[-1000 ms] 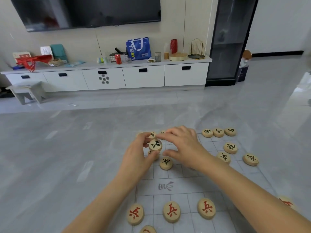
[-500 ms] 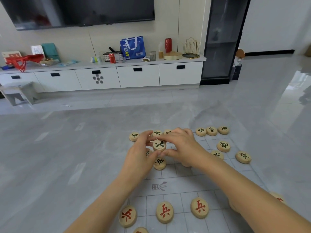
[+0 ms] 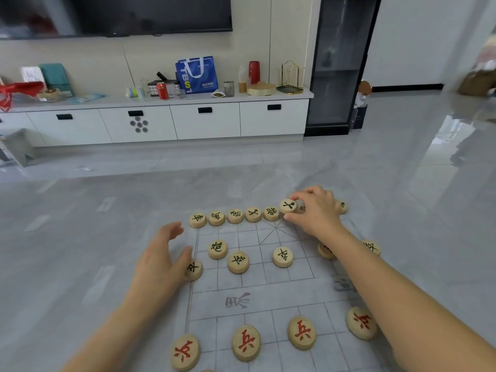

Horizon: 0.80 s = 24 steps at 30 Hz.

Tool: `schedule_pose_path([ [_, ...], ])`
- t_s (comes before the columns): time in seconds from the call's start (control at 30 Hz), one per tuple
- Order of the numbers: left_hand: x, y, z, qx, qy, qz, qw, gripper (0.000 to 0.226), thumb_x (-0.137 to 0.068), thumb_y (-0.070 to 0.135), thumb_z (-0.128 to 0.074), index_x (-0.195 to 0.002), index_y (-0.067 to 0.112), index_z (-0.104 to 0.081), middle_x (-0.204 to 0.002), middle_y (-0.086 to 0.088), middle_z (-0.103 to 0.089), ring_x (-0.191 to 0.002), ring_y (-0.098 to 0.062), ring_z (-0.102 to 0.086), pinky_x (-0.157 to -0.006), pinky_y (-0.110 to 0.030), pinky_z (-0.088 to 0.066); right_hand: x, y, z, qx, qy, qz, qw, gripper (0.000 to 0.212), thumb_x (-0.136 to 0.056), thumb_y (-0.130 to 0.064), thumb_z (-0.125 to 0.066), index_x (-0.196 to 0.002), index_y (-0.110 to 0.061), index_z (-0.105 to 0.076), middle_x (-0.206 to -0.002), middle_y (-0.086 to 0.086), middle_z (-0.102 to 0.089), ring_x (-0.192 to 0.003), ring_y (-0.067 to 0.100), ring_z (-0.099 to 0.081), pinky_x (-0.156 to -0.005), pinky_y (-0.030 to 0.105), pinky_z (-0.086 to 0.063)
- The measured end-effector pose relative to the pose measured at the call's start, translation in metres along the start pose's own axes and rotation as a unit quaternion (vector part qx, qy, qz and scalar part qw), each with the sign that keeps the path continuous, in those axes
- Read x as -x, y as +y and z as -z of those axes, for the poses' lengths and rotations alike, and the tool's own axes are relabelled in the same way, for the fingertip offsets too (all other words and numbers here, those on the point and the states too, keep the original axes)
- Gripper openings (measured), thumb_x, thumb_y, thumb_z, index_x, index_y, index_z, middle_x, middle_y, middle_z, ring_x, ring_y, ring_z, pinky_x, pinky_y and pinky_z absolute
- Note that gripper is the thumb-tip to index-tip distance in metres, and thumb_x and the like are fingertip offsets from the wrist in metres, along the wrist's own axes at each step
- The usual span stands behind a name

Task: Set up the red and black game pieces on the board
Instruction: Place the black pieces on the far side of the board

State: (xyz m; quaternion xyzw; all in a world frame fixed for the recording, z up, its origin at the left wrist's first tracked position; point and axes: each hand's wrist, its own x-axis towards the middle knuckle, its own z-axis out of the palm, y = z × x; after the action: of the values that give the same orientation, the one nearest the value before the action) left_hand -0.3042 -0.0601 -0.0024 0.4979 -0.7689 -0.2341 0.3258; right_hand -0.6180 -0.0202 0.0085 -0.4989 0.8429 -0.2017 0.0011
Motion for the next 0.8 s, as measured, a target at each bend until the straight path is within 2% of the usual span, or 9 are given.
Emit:
schedule_pose_path([
  [0.3, 0.010, -0.024, 0.009, -0.043, 0.006, 0.039, 0.998, 0.047, -0.089, 0.023, -0.061, -0.132, 0.017, -0.044, -0.131, 0.003, -0.055, -0.121, -0.021, -0.049, -0.099, -0.037, -0.038, -0.006, 0.004, -0.008, 0.036, -0.041, -0.015, 0.998, 0.047, -0.078, -0.050, -0.067, -0.122, -0.042, -0.053, -0.142, -0.003, -0.032, -0.127, 0.025, -0.028, -0.100, 0.039, -0.025],
  [0.5, 0.015, -0.026, 0.005, -0.059, -0.009, 0.045, 0.997, 0.046, -0.089, 0.031, -0.058, -0.131, 0.016, -0.044, -0.125, 0.003, -0.058, -0.107, -0.024, -0.055, -0.092, -0.040, -0.044, -0.008, 0.004, -0.007, 0.047, -0.085, -0.019, 0.995, 0.050, -0.082, -0.051, -0.061, -0.129, -0.044, -0.047, -0.147, -0.002, -0.027, -0.130, 0.026, -0.025, -0.103, 0.040, -0.023],
  [0.8, 0.012, -0.026, 0.004, -0.066, -0.015, 0.052, 0.996, 0.047, -0.090, 0.033, -0.056, -0.132, 0.015, -0.044, -0.126, 0.000, -0.058, -0.115, -0.021, -0.053, -0.096, -0.039, -0.044, -0.001, 0.005, 0.002, 0.031, -0.094, -0.029, 0.995, 0.054, -0.084, -0.052, -0.060, -0.134, -0.045, -0.041, -0.149, -0.003, -0.026, -0.133, 0.026, -0.024, -0.104, 0.040, -0.022],
])
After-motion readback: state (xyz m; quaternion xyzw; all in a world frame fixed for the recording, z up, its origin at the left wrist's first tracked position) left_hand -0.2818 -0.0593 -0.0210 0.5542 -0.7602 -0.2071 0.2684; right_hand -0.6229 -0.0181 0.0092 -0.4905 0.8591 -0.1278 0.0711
